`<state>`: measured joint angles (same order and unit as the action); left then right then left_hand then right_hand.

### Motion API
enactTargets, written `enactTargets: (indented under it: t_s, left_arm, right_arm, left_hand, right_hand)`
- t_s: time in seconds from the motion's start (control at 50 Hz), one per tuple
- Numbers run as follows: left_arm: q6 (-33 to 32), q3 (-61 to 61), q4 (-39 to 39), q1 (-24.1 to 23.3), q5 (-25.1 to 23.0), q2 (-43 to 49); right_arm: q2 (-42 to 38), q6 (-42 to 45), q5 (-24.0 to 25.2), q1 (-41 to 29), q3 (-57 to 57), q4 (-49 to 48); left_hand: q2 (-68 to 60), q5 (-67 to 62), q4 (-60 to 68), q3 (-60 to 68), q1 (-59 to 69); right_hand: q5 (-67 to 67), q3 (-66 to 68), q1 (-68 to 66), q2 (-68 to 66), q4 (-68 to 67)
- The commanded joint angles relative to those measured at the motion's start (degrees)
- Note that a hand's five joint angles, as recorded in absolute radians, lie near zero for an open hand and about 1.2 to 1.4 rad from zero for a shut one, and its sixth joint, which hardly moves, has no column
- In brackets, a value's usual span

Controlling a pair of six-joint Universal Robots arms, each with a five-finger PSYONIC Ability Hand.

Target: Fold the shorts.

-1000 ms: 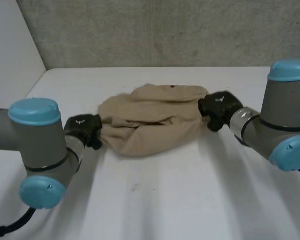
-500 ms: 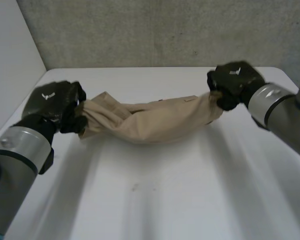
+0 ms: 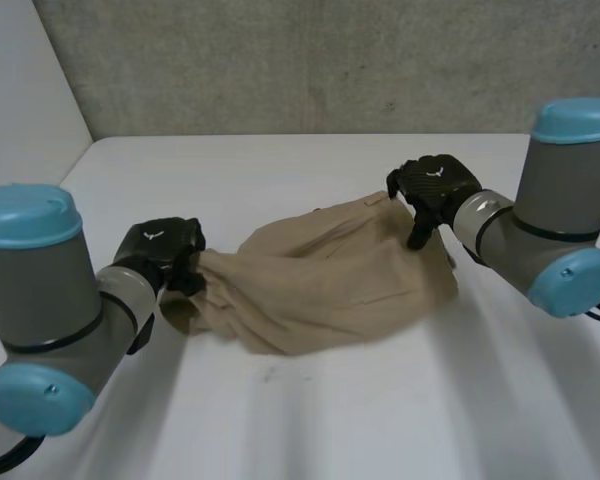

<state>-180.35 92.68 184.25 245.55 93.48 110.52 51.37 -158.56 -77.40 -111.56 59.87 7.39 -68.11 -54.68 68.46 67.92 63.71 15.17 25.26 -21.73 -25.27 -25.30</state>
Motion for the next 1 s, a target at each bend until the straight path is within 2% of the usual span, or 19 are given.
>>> enactTargets:
  t_s: [0.02,0.06,0.14,0.2,0.3,0.4,0.48,0.58,0.64,0.66,0.84,0.92,0.94,0.96,1.0]
  left_arm:
    - [0.09,-0.75,-0.12,1.95,0.03,0.05]
    - [0.0,-0.66,-0.21,1.86,0.03,-0.13]
    - [0.0,-0.49,-0.21,1.86,0.03,-0.48]
    - [0.09,-0.31,-0.21,1.86,-0.05,-0.57]
    - [0.09,-0.13,-0.21,1.68,0.03,-0.57]
    - [0.09,-0.05,-0.3,1.77,0.03,-0.57]
    - [0.09,0.48,-0.3,1.86,-0.05,-0.74]
    - [0.09,0.74,-0.3,1.86,-0.05,-1.01]
    - [0.09,1.18,-0.3,1.86,-0.14,-1.01]
    - [0.09,1.27,-0.21,1.86,-0.23,-1.09]
    - [0.09,1.36,-0.03,1.86,-0.32,-1.01]
    - [0.09,1.27,0.05,1.86,-0.41,-1.01]
    - [0.09,1.27,-0.03,1.86,-0.41,-1.01]
    - [0.0,1.27,-0.03,1.86,-0.41,-1.01]
    - [0.0,1.36,-0.03,1.86,-0.32,-1.01]
  right_arm:
    - [0.74,-2.45,-0.3,0.38,-0.2,-1.68]
    - [7.56,-4.46,0.05,0.9,2.68,-1.51]
    - [12.7,-4.91,0.41,0.99,7.01,-1.95]
    - [20.41,-4.47,1.02,1.17,15.16,-2.3]
    - [23.51,-4.47,2.78,2.39,22.12,-2.38]
    - [22.9,-4.65,6.46,4.68,25.11,-2.21]
    - [17.99,-4.47,8.4,5.21,24.51,-2.12]
    - [11.66,-4.38,8.58,5.3,20.99,-2.12]
    - [10.94,-4.38,8.67,5.3,20.72,-2.21]
    - [7.98,-4.38,8.32,5.3,19.24,-2.21]
    - [2.68,-3.07,7.97,5.12,17.47,-3.44]
    - [1.63,-2.19,7.97,5.12,17.29,-4.49]
    - [1.62,-2.01,7.88,5.12,17.21,-5.36]
    - [1.62,-2.01,7.7,5.21,16.94,-6.07]
    - [1.62,-2.01,7.53,5.21,16.59,-6.43]
  left_hand:
    - [-11.89,-15.32,11.54,12.08,16.29]
    - [-11.89,-15.32,11.54,12.08,16.29]
    - [-11.89,-15.32,11.54,12.08,16.29]
    - [-11.89,-15.32,11.54,12.08,16.29]
    - [-11.89,-15.32,11.54,12.08,16.29]
    - [-11.89,-15.32,11.54,12.08,16.29]
    - [-11.89,-15.32,11.54,12.08,16.29]
    - [-11.89,-15.32,11.54,12.08,16.29]
    - [-11.74,-15.18,11.4,11.93,16.14]
    - [-11.74,-15.18,11.4,11.93,16.14]
    - [-11.89,-15.32,11.54,12.08,16.29]
    - [-11.89,-15.32,11.54,12.08,16.29]
    - [-11.89,-15.32,11.54,12.08,16.29]
    - [-11.89,-15.32,11.54,12.08,16.29]
    - [-11.89,-15.32,11.54,12.08,16.29]
  right_hand:
    - [-13.89,-13.99,10.46,14.0,14.03]
    - [-13.91,-14.01,10.47,14.01,14.04]
    - [-12.9,-12.99,9.46,13.0,13.03]
    - [-10.38,-10.48,6.95,10.49,10.51]
    - [-2.31,-2.41,-1.13,2.42,2.44]
    - [5.07,4.98,-8.51,-4.97,-4.94]
    - [10.3,10.2,-13.74,-10.19,-10.17]
    - [12.33,12.24,-15.77,-12.23,-12.2]
    - [12.34,12.24,-15.77,-12.23,-12.21]
    - [12.5,12.4,-15.94,-12.39,-12.37]
    - [16.03,15.93,-19.46,-15.92,-15.9]
    - [25.76,25.66,-29.2,-25.65,-25.63]
    - [36.28,36.19,-39.72,-36.18,-36.15]
    - [53.04,52.94,-56.48,-52.93,-52.91]
    - [54.83,54.74,-58.27,-54.73,-54.7]
